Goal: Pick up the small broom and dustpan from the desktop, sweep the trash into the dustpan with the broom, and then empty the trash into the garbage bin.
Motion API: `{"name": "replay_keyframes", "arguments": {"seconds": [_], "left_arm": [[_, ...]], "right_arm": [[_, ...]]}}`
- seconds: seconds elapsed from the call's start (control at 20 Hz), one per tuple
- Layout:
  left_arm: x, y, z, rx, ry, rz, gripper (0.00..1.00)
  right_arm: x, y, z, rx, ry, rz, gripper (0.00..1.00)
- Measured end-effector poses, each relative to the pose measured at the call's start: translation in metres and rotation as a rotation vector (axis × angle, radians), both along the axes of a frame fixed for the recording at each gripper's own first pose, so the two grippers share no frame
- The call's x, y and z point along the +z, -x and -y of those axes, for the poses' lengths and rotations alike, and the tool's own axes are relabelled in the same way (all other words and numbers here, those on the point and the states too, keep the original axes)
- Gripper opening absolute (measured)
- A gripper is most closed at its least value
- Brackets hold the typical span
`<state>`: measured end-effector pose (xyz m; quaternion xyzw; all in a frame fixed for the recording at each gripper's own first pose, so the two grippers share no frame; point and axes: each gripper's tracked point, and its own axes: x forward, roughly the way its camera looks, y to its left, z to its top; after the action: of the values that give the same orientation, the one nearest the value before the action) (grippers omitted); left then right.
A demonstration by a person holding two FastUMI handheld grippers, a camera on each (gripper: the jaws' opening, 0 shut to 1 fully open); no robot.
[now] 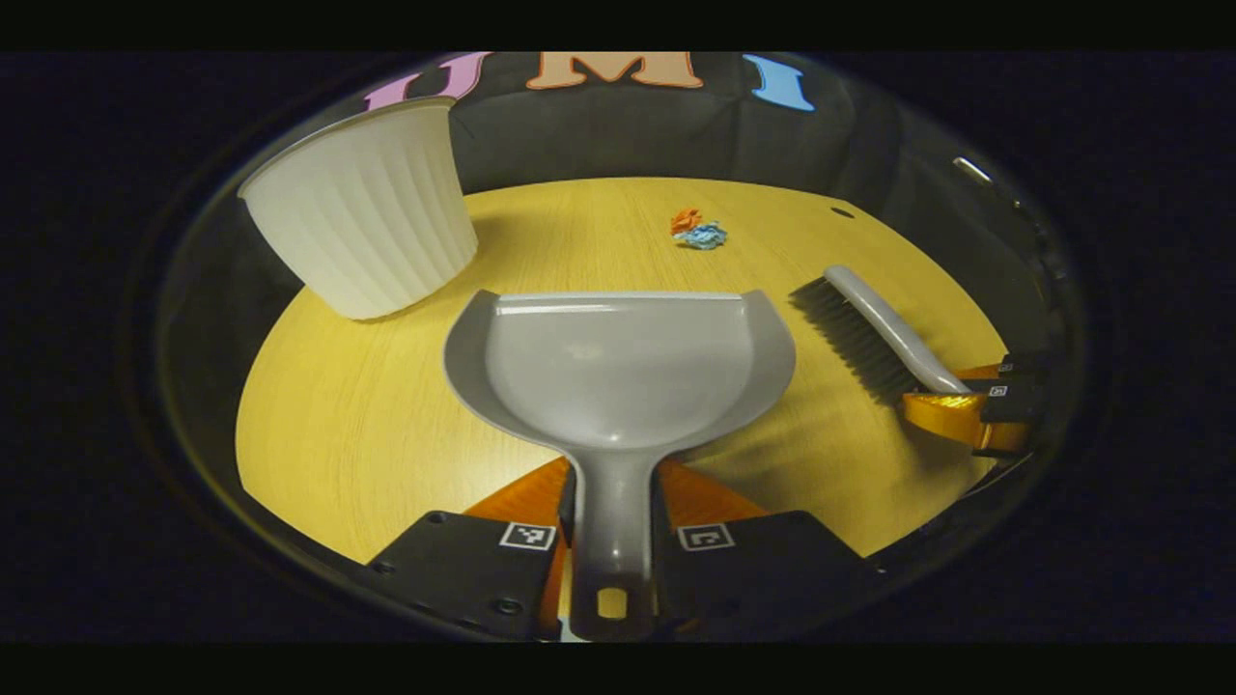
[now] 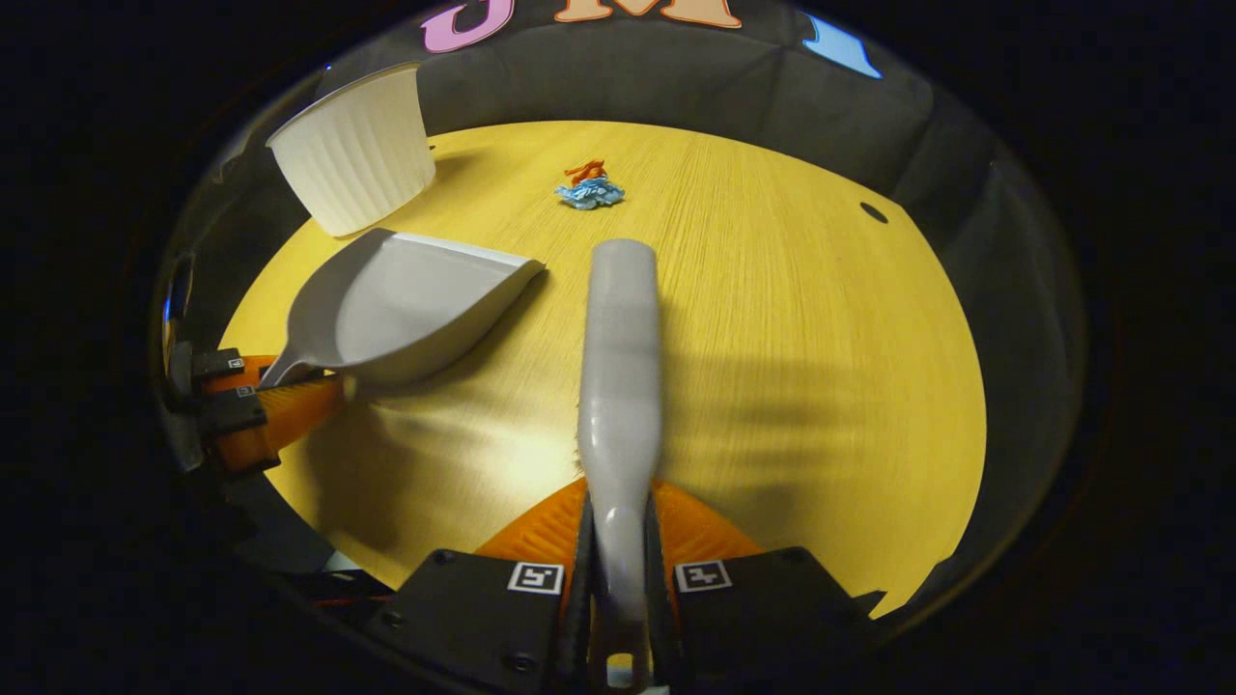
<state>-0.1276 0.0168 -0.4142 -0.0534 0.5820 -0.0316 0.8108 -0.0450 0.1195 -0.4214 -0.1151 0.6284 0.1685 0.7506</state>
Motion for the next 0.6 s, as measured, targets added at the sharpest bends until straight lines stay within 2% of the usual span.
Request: {"name": "replay_keyframes", "arguments": {"seconds": [0.15, 0.25, 0.3, 0.35, 0.45, 0.6], "left_arm": [[0.002, 0.001, 0.0, -0.007, 0.021, 0.004, 0.27], [0.003, -0.001, -0.001, -0.045, 0.026, 0.004, 0.23], [0.007, -0.005, -0.002, -0.055, 0.032, 0.013, 0.22], [0.01, -0.01, -0.001, -0.07, 0.038, 0.027, 0.22], [0.014, -0.03, -0.003, -0.107, 0.037, 0.08, 0.21], [0.009, -0.049, -0.008, -0.175, 0.019, 0.086, 0.19]], "right_arm": [[-0.003, -0.001, 0.0, -0.001, -0.018, 0.002, 0.24], [0.001, -0.003, 0.0, -0.01, -0.045, 0.017, 0.22], [0.004, -0.007, 0.0, -0.011, -0.054, 0.024, 0.18], [0.009, -0.012, 0.001, -0.014, -0.06, 0.036, 0.19], [0.012, -0.036, 0.003, -0.017, -0.065, 0.066, 0.19], [0.005, -0.087, 0.001, 0.003, -0.044, 0.103, 0.19]]}}
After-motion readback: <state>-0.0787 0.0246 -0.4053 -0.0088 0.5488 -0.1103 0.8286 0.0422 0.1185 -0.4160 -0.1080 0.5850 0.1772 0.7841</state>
